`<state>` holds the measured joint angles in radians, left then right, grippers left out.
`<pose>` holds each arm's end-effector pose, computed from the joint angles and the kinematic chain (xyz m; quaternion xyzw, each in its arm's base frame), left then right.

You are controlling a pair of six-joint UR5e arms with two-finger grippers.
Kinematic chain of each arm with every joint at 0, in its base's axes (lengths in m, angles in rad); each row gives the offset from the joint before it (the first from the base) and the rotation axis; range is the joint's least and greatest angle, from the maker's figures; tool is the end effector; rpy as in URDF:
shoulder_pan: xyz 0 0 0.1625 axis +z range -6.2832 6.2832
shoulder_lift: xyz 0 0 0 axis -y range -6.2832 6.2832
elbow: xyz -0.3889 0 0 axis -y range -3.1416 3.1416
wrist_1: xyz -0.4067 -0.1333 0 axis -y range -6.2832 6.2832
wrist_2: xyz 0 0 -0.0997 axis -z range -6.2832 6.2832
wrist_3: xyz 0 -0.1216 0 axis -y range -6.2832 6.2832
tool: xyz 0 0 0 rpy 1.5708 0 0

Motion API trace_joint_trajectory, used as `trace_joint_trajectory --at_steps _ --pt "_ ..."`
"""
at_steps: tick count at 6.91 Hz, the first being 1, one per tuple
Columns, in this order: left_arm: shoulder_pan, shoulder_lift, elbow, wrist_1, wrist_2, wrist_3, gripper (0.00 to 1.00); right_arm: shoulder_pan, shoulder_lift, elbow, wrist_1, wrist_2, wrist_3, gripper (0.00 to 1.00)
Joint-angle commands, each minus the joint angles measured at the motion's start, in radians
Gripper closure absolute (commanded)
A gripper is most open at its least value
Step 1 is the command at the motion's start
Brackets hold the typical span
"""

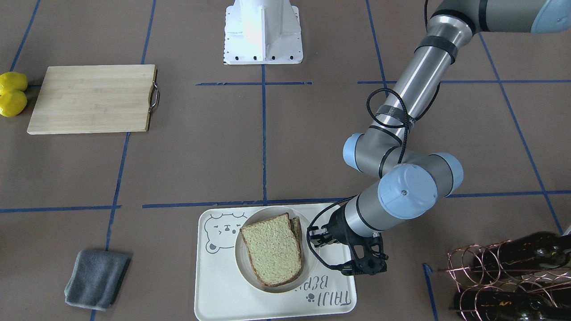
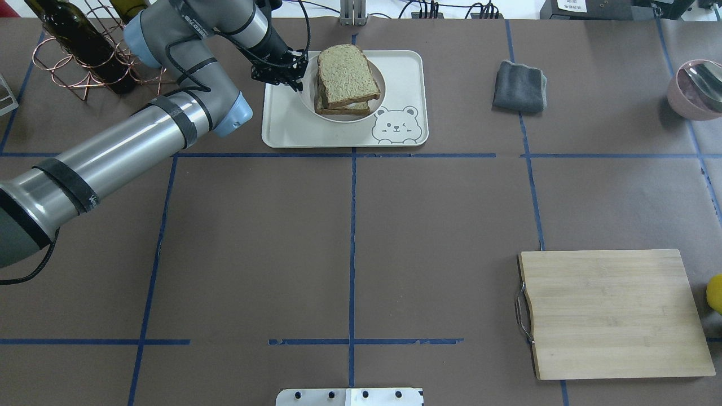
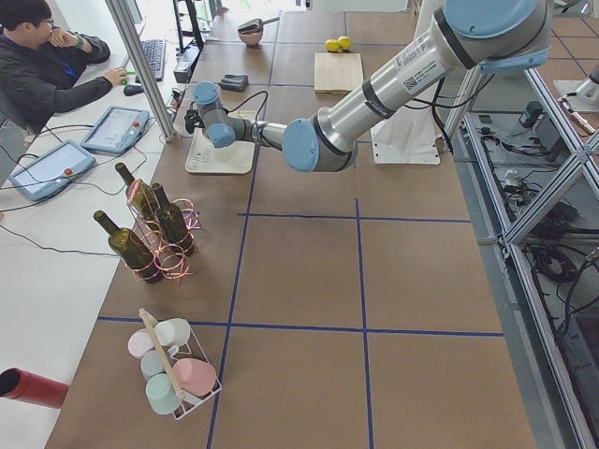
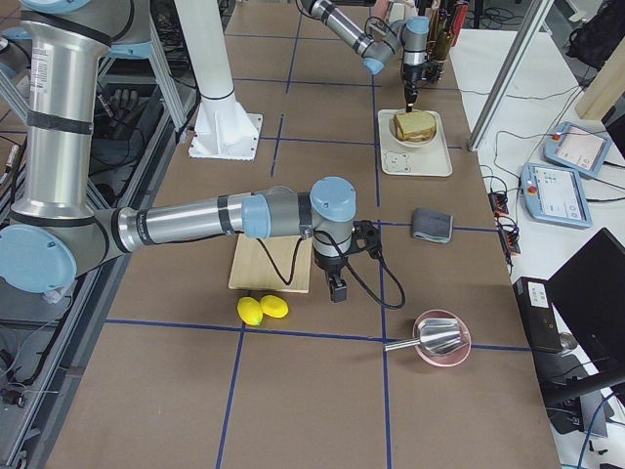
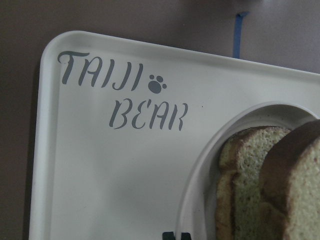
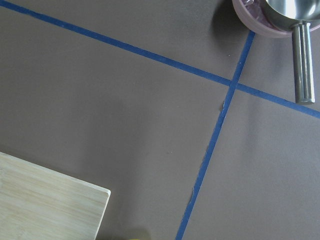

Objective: Make sandwich and place on tray
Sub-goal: 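Lower the plate onto the tray and open the left gripper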

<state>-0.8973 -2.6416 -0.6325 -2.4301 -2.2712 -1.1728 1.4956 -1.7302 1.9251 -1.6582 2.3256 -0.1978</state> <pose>0.5039 -0.7196 0.2626 0.0290 0.5385 -0.0459 0.8409 0.0163 -0.4484 0.5451 0.0724 -0.3642 -0.1459 0.9170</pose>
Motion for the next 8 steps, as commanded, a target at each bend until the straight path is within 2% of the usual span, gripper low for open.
trace_joint_trajectory --at_steps 1,3,4,5,8 --pt "0.015 -0.026 0.086 -0.063 0.057 0.001 1.0 0.0 0.0 0.0 0.0 0.0 0.0 0.0" --pt "0.029 -0.029 0.086 -0.063 0.094 0.001 1.0 -0.002 0.001 -0.003 0.0 0.0 0.0 0.0" --pt "0.029 -0.031 0.085 -0.064 0.096 0.001 0.86 -0.002 0.003 -0.003 0.0 0.0 0.0 0.0" --pt "0.031 -0.037 0.08 -0.067 0.117 0.001 0.01 -0.002 0.001 -0.003 0.0 0.0 0.001 0.0" --pt "0.028 -0.031 0.002 -0.054 0.121 0.013 0.0 -0.002 0.004 -0.003 0.0 0.0 0.003 0.0"
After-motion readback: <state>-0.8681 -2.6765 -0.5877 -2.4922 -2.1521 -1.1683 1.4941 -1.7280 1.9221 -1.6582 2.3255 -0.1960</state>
